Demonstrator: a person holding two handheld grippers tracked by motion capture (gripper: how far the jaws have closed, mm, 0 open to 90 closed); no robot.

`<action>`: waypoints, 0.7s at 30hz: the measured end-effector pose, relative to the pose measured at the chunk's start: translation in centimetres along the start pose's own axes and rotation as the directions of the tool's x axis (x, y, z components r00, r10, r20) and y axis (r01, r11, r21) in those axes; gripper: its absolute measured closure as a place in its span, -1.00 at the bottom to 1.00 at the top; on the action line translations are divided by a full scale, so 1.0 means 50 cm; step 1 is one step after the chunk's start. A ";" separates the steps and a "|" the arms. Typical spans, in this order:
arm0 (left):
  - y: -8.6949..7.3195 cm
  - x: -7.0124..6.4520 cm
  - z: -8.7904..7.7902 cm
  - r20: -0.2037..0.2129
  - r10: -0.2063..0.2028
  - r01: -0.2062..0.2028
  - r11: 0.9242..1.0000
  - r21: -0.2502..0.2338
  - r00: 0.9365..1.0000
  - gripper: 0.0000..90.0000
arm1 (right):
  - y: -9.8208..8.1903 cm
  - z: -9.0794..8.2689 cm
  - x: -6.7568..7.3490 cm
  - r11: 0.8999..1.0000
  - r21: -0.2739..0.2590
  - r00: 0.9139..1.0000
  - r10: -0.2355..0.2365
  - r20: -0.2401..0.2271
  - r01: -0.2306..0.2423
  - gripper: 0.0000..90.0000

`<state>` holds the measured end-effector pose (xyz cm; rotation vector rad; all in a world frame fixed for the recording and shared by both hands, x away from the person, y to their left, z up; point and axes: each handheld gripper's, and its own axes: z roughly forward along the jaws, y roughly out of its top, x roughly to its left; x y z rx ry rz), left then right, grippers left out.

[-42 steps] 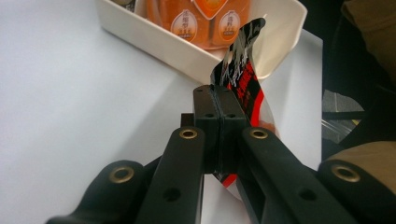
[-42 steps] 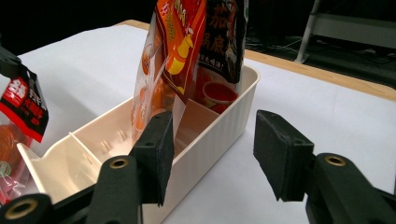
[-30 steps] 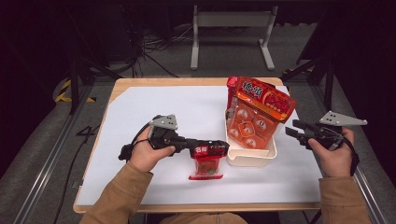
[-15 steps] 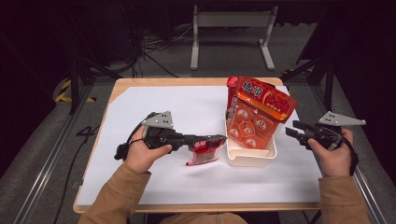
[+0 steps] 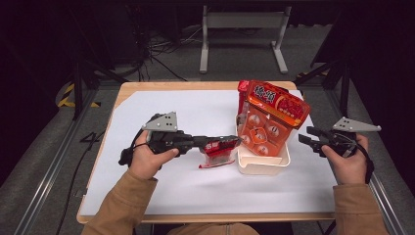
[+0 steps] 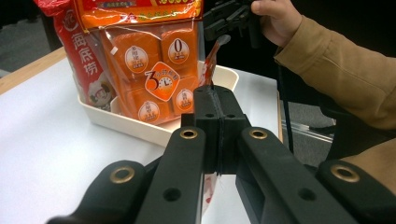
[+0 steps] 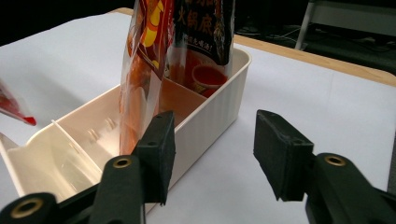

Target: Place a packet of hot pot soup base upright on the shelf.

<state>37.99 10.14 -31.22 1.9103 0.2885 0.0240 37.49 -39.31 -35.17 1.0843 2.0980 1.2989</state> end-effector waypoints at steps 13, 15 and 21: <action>0.022 0.003 0.015 0.011 0.015 -0.015 1.000 -0.026 1.000 1.00 | 0.007 0.021 -0.015 1.000 0.002 1.000 0.007 -0.008 -0.007 0.04; 0.025 0.003 0.017 0.011 0.017 -0.017 1.000 -0.027 1.000 1.00 | 0.008 0.023 -0.017 1.000 0.002 1.000 0.007 -0.008 -0.007 0.04; 0.041 -0.004 0.029 0.012 0.031 -0.030 0.999 -0.037 0.999 1.00 | 0.014 0.032 -0.024 1.000 -0.002 1.000 0.011 -0.015 -0.011 0.04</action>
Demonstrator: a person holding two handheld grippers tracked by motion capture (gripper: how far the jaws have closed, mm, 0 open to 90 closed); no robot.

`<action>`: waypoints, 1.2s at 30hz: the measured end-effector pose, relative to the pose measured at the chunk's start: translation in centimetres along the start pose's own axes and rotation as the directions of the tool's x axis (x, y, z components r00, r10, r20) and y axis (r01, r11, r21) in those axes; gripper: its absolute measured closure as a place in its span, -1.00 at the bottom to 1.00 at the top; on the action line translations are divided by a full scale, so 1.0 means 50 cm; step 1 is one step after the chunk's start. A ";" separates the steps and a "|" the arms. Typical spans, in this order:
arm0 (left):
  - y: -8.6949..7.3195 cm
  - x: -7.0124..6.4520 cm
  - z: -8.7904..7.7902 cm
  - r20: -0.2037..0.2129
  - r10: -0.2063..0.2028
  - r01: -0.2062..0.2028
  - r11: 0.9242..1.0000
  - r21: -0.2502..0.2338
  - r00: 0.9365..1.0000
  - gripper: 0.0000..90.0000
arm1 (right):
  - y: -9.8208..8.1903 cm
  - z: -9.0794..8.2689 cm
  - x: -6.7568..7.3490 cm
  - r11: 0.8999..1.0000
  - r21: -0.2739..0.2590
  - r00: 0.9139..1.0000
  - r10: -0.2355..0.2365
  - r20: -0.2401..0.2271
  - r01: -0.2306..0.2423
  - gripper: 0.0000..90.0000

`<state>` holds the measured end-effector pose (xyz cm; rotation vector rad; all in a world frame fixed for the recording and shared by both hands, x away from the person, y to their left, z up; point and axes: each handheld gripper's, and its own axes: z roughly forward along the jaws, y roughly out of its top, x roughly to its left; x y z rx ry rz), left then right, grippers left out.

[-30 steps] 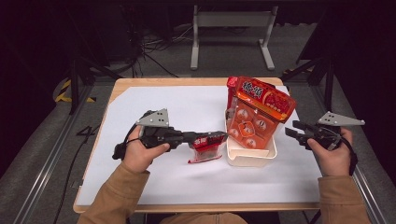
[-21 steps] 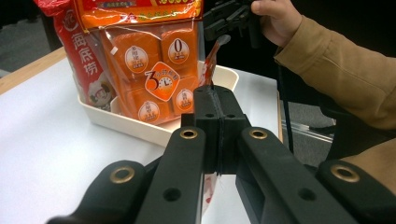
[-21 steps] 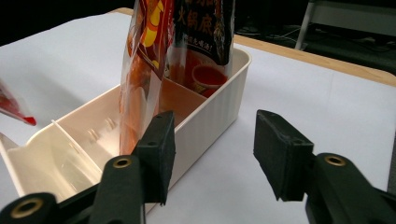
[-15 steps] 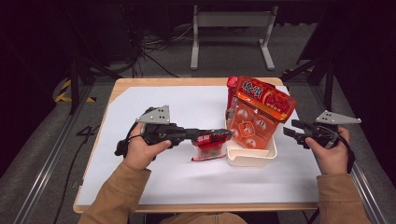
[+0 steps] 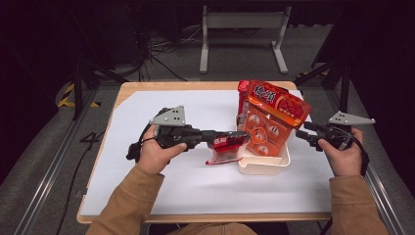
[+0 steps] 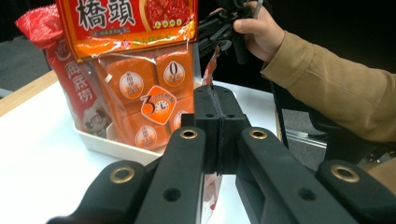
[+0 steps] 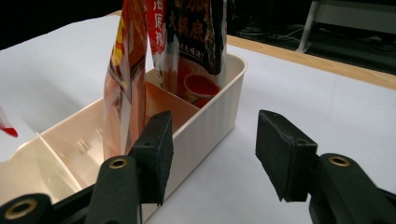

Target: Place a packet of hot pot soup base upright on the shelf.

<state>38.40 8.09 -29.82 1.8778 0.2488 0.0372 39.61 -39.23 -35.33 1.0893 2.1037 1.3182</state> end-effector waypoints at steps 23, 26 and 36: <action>0.056 -0.003 0.076 -0.001 0.057 -0.057 0.998 -0.032 0.998 1.00 | 0.004 0.002 -0.013 1.000 -0.015 1.000 0.012 -0.010 -0.012 0.05; 0.056 -0.001 0.086 0.001 0.066 -0.066 0.997 -0.036 0.998 1.00 | 0.003 0.001 -0.014 1.000 -0.016 1.000 0.010 -0.009 -0.011 0.05; 0.058 0.005 0.112 0.014 0.070 -0.070 0.996 -0.055 0.997 1.00 | 0.003 -0.006 -0.015 0.999 -0.028 1.000 0.021 -0.004 -0.021 0.04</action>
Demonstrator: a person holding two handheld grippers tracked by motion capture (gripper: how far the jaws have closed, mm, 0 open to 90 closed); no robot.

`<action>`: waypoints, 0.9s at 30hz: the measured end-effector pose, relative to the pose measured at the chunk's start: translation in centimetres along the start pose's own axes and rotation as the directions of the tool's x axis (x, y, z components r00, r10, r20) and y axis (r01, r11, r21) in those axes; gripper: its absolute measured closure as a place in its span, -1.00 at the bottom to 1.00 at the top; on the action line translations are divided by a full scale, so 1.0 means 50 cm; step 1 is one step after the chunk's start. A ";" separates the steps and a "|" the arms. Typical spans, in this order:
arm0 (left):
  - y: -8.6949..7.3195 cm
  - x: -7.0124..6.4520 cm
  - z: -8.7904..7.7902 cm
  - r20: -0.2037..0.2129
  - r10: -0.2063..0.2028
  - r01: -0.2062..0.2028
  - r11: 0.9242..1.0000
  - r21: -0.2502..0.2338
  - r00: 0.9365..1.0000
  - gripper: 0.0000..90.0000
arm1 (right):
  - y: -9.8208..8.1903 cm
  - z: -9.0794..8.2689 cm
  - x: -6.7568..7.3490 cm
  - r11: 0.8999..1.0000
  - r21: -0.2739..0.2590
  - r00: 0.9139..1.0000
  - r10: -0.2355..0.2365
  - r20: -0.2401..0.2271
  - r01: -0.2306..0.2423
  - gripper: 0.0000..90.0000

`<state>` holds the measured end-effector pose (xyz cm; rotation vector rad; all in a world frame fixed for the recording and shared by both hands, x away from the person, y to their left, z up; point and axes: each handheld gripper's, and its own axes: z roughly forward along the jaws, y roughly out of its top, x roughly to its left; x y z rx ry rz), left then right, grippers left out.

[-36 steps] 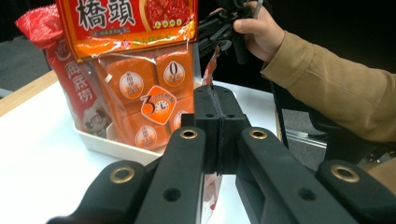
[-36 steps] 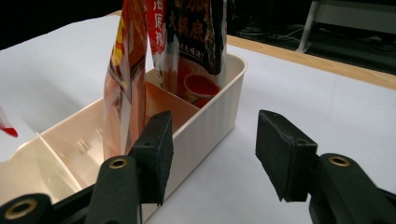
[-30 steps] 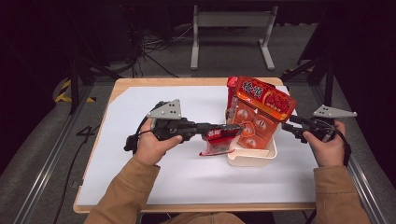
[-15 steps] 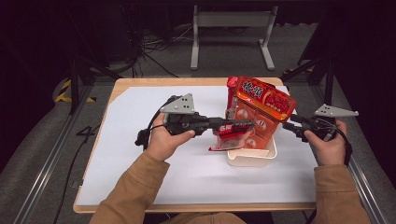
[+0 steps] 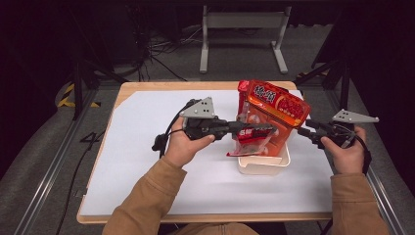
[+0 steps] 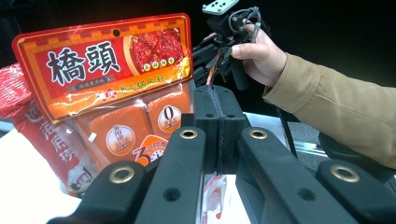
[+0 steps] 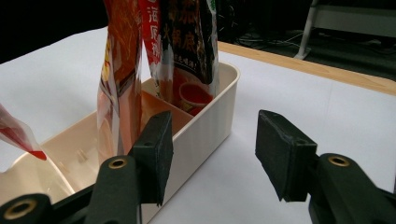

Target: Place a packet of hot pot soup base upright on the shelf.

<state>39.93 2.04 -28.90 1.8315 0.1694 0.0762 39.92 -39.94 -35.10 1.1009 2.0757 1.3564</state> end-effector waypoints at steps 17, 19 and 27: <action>-0.003 0.002 0.046 0.025 0.004 -0.003 1.000 -0.020 1.000 1.00 | -0.004 -0.001 -0.001 1.000 0.000 1.000 0.005 0.006 -0.005 0.02; -0.004 0.001 0.051 0.029 0.005 -0.004 1.000 -0.024 1.000 1.00 | -0.004 -0.001 -0.001 1.000 0.000 1.000 0.010 0.004 -0.010 0.02; -0.010 -0.004 0.074 0.056 0.002 0.000 0.999 -0.040 0.998 1.00 | -0.005 0.001 -0.001 1.000 0.005 1.000 0.008 0.003 -0.008 0.02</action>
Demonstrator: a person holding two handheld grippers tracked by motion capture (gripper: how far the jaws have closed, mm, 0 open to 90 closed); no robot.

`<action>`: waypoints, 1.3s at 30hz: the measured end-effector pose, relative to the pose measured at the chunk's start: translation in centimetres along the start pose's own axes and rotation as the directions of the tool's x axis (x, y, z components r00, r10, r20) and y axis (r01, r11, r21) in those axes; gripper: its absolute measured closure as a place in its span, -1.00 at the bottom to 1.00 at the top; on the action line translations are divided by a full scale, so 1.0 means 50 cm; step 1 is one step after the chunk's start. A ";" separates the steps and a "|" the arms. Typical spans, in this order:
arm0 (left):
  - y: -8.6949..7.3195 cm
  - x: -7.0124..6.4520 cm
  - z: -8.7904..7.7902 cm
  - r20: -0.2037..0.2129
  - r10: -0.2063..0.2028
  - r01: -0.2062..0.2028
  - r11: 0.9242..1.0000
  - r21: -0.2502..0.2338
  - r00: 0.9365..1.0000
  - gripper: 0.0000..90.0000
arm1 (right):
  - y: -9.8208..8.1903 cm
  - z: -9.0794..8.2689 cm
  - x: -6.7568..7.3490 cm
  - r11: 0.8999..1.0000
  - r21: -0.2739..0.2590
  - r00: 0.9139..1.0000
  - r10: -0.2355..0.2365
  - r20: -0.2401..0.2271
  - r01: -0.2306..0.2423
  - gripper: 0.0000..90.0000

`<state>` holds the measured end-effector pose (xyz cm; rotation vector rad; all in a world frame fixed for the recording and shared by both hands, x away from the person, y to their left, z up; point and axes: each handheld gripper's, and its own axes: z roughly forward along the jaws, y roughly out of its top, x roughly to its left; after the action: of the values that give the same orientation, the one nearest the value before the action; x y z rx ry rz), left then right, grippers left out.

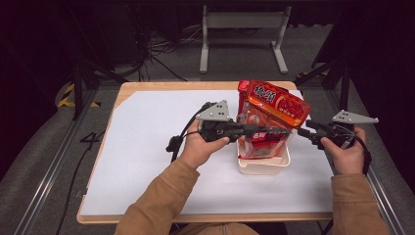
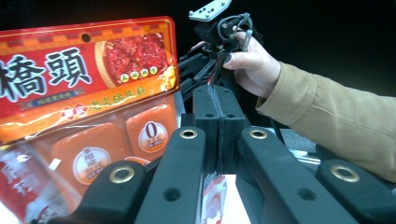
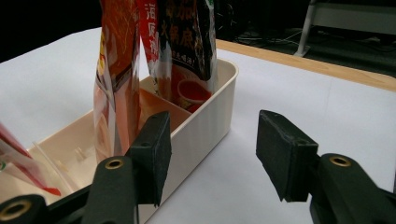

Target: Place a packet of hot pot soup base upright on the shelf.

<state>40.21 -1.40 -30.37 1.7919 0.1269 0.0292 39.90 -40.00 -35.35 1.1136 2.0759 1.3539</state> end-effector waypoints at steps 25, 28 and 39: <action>-0.046 0.003 0.053 0.025 -0.011 0.011 1.000 0.027 1.000 0.99 | -0.003 0.003 -0.002 1.000 0.009 1.000 0.002 -0.004 -0.002 0.02; -0.053 0.006 0.053 0.021 -0.018 0.017 0.999 0.032 1.000 0.99 | -0.003 0.004 -0.002 1.000 0.009 1.000 0.002 -0.004 -0.002 0.02; -0.075 0.020 0.051 0.003 -0.059 0.059 0.997 0.048 0.998 0.95 | -0.004 0.006 -0.002 1.000 0.014 1.000 0.004 -0.007 -0.004 0.02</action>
<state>41.17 -2.93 -34.66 1.8353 0.1787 -0.0201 40.10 -39.94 -35.69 1.1205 2.0928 1.3486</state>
